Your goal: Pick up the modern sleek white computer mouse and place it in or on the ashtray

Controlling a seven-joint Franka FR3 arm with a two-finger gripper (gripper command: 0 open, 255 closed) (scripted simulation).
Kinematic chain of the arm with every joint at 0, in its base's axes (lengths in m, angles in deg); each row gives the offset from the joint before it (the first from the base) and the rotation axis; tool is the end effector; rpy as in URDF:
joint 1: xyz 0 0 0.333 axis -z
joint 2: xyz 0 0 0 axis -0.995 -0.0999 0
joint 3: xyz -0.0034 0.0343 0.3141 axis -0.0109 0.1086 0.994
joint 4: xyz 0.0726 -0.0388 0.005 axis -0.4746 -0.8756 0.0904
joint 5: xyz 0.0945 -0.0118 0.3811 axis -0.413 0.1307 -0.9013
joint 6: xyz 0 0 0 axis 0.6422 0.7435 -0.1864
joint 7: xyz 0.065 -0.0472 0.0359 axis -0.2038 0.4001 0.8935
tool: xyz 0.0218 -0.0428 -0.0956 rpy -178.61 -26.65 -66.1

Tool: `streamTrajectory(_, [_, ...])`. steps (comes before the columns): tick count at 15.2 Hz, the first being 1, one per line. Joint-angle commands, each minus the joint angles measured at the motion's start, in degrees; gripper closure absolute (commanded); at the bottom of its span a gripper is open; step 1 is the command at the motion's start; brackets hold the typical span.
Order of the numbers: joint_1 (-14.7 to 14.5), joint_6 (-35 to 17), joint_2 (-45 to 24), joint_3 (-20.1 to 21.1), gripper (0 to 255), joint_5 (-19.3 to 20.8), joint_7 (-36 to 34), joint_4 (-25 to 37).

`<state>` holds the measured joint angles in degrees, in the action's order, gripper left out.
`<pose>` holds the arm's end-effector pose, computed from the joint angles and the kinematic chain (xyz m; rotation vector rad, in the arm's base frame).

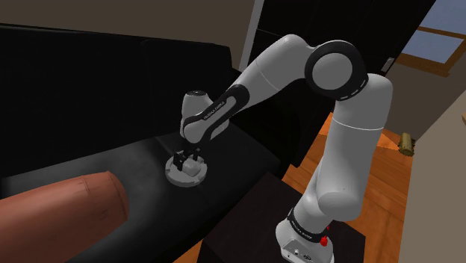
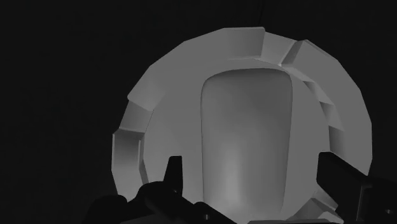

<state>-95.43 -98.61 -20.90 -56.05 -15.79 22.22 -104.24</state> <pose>0.5118 0.0997 0.2295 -3.1200 -0.1098 0.0300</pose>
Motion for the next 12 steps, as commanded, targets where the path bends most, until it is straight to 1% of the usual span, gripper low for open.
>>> streamTrajectory(1, [0.00,1.78,1.66,-0.05,0,0.09,-0.07,0.11])
streamTrajectory(4, [0.02,6.85,5.99,-0.17,0,0.33,-0.23,0.85])
streamTrajectory(12, [0.02,6.85,5.99,-0.18,0,0.33,-0.22,0.85])
